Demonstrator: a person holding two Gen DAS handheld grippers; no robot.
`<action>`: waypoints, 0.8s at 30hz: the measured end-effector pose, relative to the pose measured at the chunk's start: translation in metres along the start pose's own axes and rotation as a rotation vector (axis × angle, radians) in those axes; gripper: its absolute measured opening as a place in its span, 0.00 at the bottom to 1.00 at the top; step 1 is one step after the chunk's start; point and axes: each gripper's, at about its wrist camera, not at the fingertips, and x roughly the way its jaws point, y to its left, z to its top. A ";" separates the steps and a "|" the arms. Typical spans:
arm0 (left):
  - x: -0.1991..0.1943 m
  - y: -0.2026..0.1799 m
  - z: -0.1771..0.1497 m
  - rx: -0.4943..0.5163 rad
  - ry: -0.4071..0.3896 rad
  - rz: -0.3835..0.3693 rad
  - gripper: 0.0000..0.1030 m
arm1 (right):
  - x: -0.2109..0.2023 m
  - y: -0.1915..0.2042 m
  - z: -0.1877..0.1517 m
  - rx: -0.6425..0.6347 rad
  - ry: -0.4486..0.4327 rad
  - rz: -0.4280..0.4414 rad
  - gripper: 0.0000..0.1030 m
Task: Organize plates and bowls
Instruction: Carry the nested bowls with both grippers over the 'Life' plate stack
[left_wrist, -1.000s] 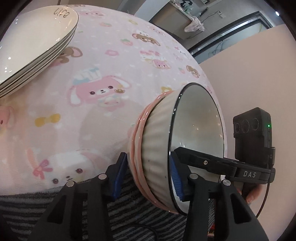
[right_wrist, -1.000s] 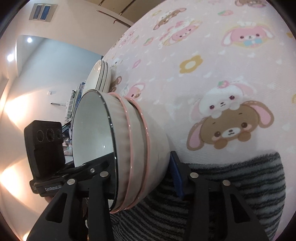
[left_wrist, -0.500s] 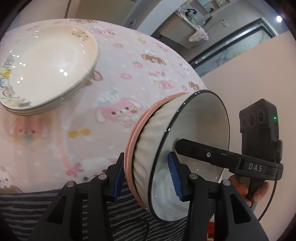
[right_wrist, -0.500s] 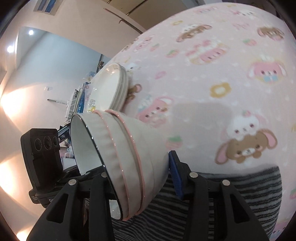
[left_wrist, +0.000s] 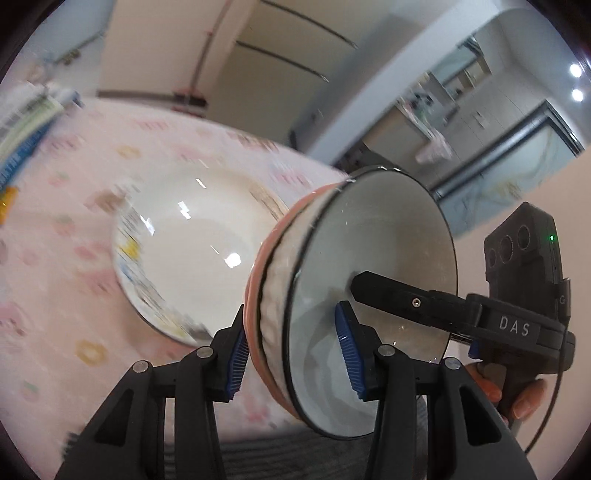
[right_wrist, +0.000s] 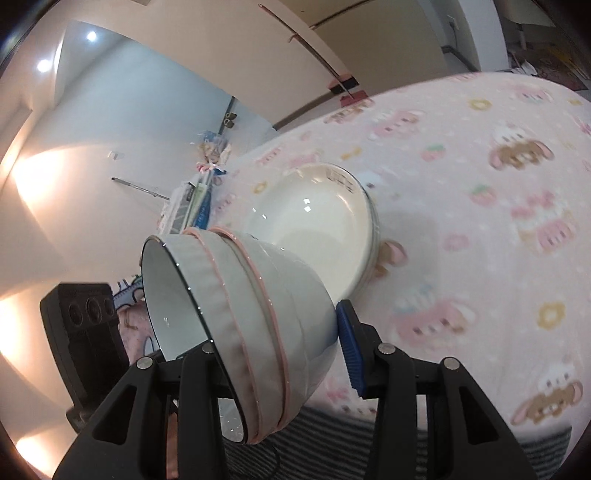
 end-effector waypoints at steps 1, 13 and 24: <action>-0.001 0.006 0.007 -0.012 -0.018 0.004 0.46 | 0.007 0.005 0.007 0.001 0.005 0.003 0.40; 0.020 0.067 0.042 -0.082 -0.113 0.103 0.45 | 0.080 0.019 0.040 -0.019 0.037 0.075 0.40; 0.059 0.093 0.038 -0.111 -0.038 0.043 0.45 | 0.105 -0.006 0.040 -0.009 0.075 0.047 0.40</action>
